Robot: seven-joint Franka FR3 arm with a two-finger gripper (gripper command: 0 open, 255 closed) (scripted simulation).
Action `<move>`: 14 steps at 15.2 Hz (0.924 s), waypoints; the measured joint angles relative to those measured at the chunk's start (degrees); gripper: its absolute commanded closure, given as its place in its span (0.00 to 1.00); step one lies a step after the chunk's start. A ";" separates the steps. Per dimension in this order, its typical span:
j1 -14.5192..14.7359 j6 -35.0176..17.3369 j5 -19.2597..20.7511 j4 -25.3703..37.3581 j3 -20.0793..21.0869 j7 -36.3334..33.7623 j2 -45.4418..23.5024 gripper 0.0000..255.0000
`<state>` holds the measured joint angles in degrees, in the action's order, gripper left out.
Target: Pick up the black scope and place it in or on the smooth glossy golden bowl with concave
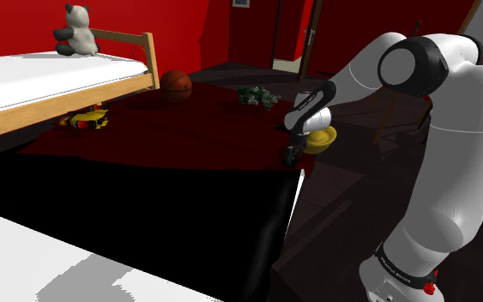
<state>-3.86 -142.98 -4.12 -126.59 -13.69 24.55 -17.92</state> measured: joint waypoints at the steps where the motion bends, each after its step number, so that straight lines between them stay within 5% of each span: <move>1: 0.00 -0.01 0.00 0.00 0.01 -0.01 -0.01 0.00; 2: 0.01 -0.02 -0.01 0.00 0.01 -0.01 -0.02 0.00; 3: 0.01 -0.03 -0.01 0.00 0.01 -0.01 -0.02 1.00; 14: 0.04 0.37 0.10 0.15 -0.05 -0.07 0.22 1.00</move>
<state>-3.82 -142.61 -4.02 -126.43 -13.73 24.48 -17.71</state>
